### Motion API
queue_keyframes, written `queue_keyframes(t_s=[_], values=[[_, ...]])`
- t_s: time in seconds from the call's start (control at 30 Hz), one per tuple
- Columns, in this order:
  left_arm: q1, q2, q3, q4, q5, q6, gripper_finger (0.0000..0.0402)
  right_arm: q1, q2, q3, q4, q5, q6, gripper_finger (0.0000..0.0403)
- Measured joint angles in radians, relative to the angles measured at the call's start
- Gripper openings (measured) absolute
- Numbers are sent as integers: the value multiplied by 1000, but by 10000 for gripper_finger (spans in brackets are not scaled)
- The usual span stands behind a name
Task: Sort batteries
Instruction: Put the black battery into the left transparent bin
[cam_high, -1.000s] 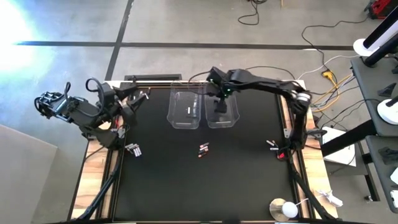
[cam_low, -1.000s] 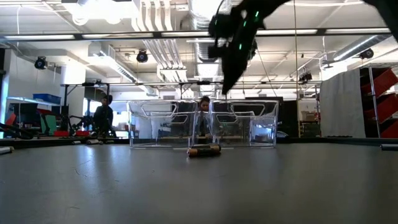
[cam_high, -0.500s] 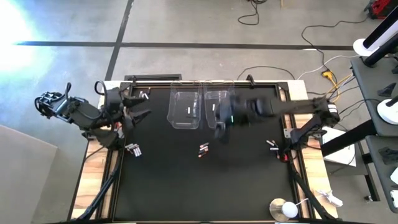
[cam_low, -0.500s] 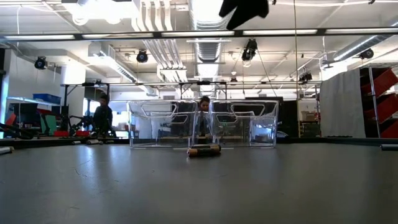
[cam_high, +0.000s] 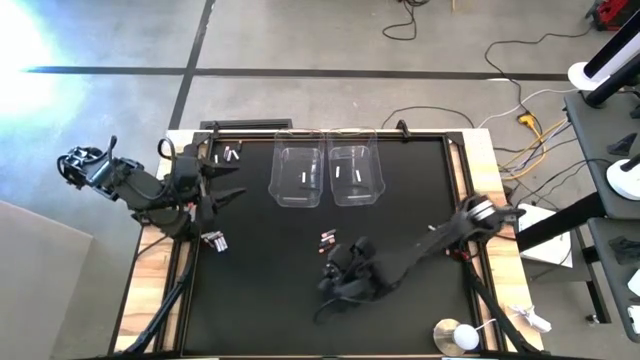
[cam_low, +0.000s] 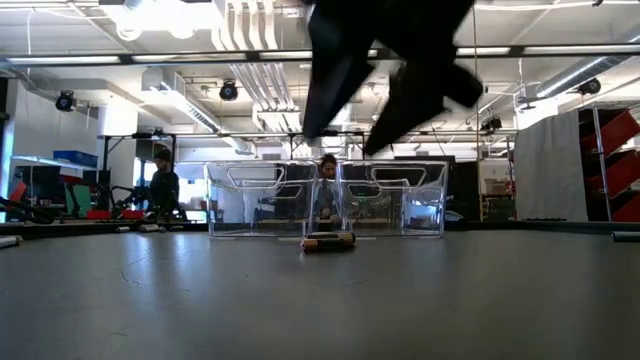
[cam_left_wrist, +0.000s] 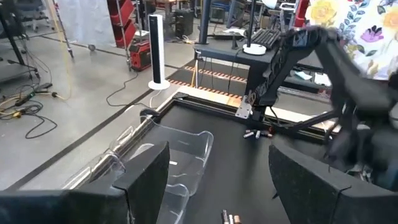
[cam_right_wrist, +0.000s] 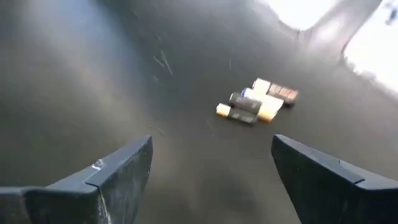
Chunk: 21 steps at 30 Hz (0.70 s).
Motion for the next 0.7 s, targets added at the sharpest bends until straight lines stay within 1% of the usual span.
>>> queue_keyframes(t_s=[0.1, 0.17, 0.27, 0.33, 0.47, 0.63, 0.7], values=[[-10, -1, -5, -39, 0, -28, 252, -10, 96, 16, 11, 8, 71, 335], [-20, -2, -5, -88, 0, -71, 252, -15, 141, 20, 17, 42, 100, 343], [-43, -6, -5, -176, 0, -141, 252, -7, 179, 21, 27, 182, 217, 349], [-60, -7, -5, -233, 0, -182, 252, 3, 191, 22, 38, 242, 260, 348], [-81, -10, -30, -270, -2, -203, 252, 8, 235, 23, 75, 263, 256, 345], [-81, -23, -104, -269, -6, -203, 252, -6, 274, 24, 158, 274, 263, 345], [-81, -25, -134, -268, -6, -207, 252, -11, 279, 23, 161, 289, 252, 342]])
